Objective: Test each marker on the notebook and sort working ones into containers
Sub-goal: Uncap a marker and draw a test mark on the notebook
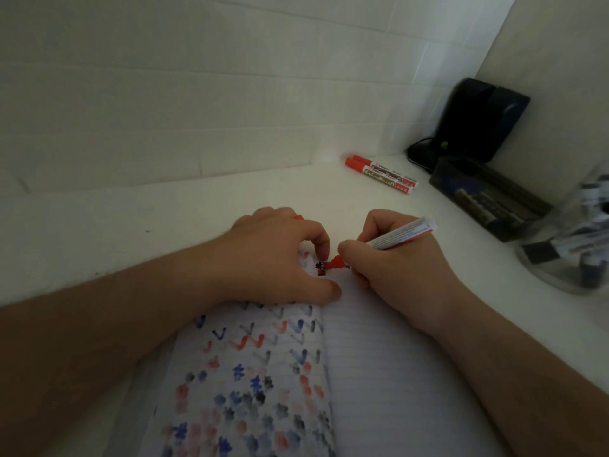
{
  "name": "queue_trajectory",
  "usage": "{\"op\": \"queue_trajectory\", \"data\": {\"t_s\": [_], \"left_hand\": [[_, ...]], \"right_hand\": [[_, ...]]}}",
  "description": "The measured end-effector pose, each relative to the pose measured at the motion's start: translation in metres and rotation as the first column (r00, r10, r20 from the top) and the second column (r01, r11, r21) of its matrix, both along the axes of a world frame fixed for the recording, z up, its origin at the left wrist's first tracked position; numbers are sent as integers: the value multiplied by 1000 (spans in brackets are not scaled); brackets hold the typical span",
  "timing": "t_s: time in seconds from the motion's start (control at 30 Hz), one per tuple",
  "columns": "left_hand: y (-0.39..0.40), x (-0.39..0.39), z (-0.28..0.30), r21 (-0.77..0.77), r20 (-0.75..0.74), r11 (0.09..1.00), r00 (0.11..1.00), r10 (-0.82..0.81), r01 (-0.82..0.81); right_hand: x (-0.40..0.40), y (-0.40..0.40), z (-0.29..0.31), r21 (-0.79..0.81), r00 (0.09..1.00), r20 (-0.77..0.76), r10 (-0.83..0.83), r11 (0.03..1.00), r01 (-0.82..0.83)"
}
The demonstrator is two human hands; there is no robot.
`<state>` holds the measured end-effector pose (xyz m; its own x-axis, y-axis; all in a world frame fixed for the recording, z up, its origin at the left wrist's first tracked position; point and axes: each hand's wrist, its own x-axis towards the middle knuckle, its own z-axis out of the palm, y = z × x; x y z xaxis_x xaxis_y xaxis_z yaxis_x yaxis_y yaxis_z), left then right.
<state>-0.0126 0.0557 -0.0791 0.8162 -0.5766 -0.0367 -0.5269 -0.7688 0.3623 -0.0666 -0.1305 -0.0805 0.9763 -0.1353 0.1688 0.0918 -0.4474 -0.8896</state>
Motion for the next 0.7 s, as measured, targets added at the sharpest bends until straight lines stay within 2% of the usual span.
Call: {"op": "queue_trajectory", "data": {"t_s": [0.07, 0.13, 0.2, 0.27, 0.33, 0.43, 0.57, 0.7], "left_hand": [[0, 0, 1, 0, 6, 1000, 1000, 1, -1], [1, 0, 2, -15, 7, 1000, 1000, -9, 9], [3, -1, 1, -70, -4, 997, 1000, -13, 13], [5, -2, -1, -144, -12, 990, 1000, 4, -5], [6, -2, -2, -257, -19, 967, 1000, -5, -1], [8, 2, 1, -420, 14, 904, 997, -80, 78], [8, 3, 2, -488, 46, 861, 990, -134, 139], [8, 4, 1, -503, 57, 853, 991, -124, 136]], "right_hand": [[0, -1, 1, 1, 1000, -16, 20, 1000, -20], [1, -2, 1, 75, 1000, -10, 12, 997, -11], [3, -4, 2, 252, 1000, -2, -2, 968, 2], [3, -7, 5, 457, 1000, -3, 3, 889, -2], [0, -11, 8, 590, 999, 8, 50, 806, -45], [-5, -18, 14, 660, 992, 20, 125, 744, -107], [-5, -25, 17, 771, 981, -19, 191, 628, -108], [-3, -24, 13, 764, 977, -9, 214, 632, -131]]}}
